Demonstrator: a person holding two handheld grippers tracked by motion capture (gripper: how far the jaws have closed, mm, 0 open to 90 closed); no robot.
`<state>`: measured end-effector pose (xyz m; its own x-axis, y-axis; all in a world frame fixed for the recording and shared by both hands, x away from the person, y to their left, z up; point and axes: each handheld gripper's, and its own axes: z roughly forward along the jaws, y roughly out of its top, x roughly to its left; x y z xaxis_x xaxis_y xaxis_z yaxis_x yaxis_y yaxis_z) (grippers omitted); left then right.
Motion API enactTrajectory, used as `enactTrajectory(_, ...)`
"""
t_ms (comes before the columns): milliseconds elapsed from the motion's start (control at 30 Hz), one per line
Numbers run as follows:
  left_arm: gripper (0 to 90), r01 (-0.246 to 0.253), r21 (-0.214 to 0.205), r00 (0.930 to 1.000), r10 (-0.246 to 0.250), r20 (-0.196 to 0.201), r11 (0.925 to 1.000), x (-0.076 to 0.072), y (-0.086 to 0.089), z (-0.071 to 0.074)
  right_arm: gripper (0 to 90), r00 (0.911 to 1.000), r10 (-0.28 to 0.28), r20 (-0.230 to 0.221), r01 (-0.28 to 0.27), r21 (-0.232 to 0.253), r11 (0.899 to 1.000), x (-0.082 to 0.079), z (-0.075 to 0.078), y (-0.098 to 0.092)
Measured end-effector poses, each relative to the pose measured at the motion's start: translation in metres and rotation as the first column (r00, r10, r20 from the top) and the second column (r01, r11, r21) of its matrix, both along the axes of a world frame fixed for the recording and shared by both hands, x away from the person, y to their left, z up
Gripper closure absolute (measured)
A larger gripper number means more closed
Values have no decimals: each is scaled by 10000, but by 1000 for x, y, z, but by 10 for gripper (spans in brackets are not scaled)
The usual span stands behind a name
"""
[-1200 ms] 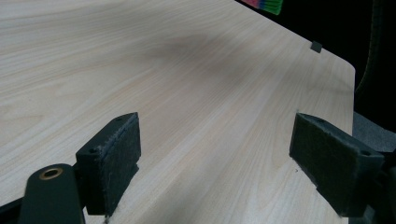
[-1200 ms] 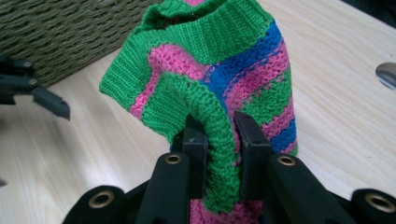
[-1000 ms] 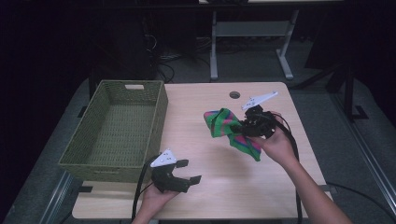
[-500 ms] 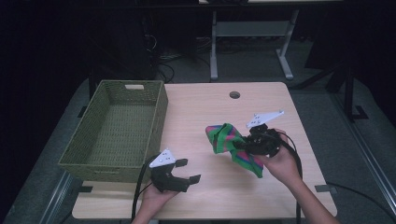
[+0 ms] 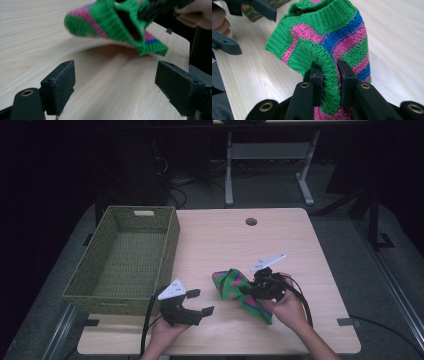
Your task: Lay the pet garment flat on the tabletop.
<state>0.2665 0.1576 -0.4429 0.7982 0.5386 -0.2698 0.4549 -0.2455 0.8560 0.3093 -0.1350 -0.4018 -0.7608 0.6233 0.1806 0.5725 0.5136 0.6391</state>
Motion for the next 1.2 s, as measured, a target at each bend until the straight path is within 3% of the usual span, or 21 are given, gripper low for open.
enactTrajectory(100,163,-6,1,10000,6,3,10000,0,0,0,762,9995,-24,-315,25,31,10000,1,-10,4)
enactTrajectory(167,163,-7,7,10000,7,14,10000,0,0,0,758,9970,104,-773,-98,83,9999,2,-25,12)
enactTrajectory(300,163,-17,-21,10000,17,9,10000,0,2,0,746,9934,407,-1070,-400,90,9992,1,-39,21)
enactTrajectory(533,163,-28,-49,10000,28,15,10000,0,1,1,633,9908,950,-964,-965,-117,9953,-7,-50,27)
enactTrajectory(700,163,13,-10,10000,-13,-10,10000,0,1,0,475,9852,1467,-883,-1484,-126,9888,-11,-50,27)
enactTrajectory(867,163,-92,-170,10000,92,5,9998,1,3,0,407,9820,1720,-784,-1745,-274,9843,-15,-43,25)
enactTrajectory(967,163,-102,-178,9999,102,6,9998,1,4,1,392,9830,1698,-704,-1719,-245,9848,-18,-39,23)
enactTrajectory(1100,163,-188,-215,9998,188,28,9996,1,5,1,389,9849,1704,-308,-1706,-50,9853,-23,-26,20)
enactTrajectory(1200,163,-224,-232,9997,225,32,9995,1,5,1,403,9816,1911,32,-1911,79,9815,-25,-18,23)
